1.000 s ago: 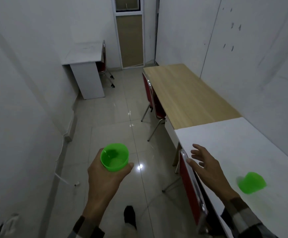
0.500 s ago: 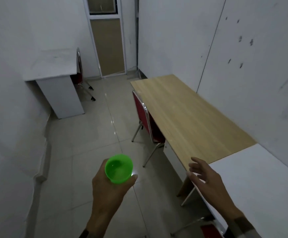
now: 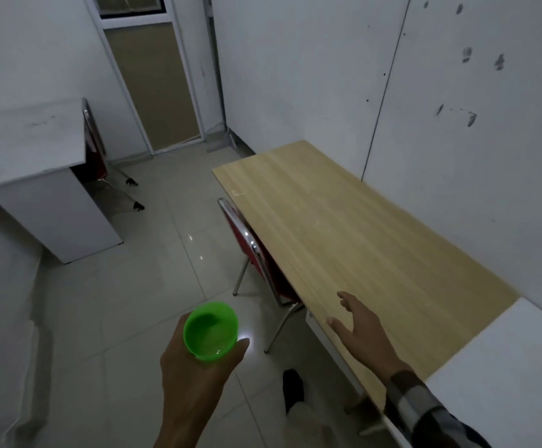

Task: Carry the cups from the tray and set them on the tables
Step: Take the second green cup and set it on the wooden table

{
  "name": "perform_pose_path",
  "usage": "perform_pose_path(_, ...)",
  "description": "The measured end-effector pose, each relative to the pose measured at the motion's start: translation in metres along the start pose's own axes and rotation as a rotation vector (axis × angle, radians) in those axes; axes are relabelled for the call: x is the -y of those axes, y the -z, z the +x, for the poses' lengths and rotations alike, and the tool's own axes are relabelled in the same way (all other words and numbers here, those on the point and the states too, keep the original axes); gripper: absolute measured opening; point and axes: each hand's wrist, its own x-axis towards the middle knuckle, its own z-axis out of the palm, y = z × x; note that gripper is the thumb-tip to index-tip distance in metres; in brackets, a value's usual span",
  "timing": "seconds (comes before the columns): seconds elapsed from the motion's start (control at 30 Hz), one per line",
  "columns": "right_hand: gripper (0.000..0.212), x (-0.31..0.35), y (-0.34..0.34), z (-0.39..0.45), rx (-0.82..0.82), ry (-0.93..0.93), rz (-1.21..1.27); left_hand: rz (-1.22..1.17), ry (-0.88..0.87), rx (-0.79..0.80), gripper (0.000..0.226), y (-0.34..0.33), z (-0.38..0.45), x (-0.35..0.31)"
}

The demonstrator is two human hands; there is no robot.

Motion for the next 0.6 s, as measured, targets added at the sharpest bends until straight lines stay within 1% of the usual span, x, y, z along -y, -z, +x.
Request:
perform_pose_path(0.1, 0.065, -0.033, -0.014, 0.083, 0.012, -0.015, -0.097, 0.022, 0.026, -0.020, 0.060, -0.031, 0.052, 0.012)
perform_pose_path(0.23, 0.079, -0.068, -0.026, 0.182, 0.053, -0.128, -0.181, 0.048, 0.081, -0.078, 0.061, -0.070, 0.116, 0.020)
perform_pose_path(0.33, 0.079, -0.091, -0.033, 0.250, 0.076, -0.150, -0.257, 0.081, 0.096, -0.102, 0.065, -0.097, 0.159, 0.025)
perform_pose_path(0.47, 0.082, -0.111, -0.040, 0.319, 0.123, -0.191, -0.339, 0.110, 0.120, -0.112, 0.071, -0.132, 0.201, 0.029)
perform_pose_path(0.6, 0.081, -0.127, -0.059, 0.371, 0.094, -0.233, -0.349, 0.157, 0.115, -0.050, 0.071, -0.173, 0.245, 0.033)
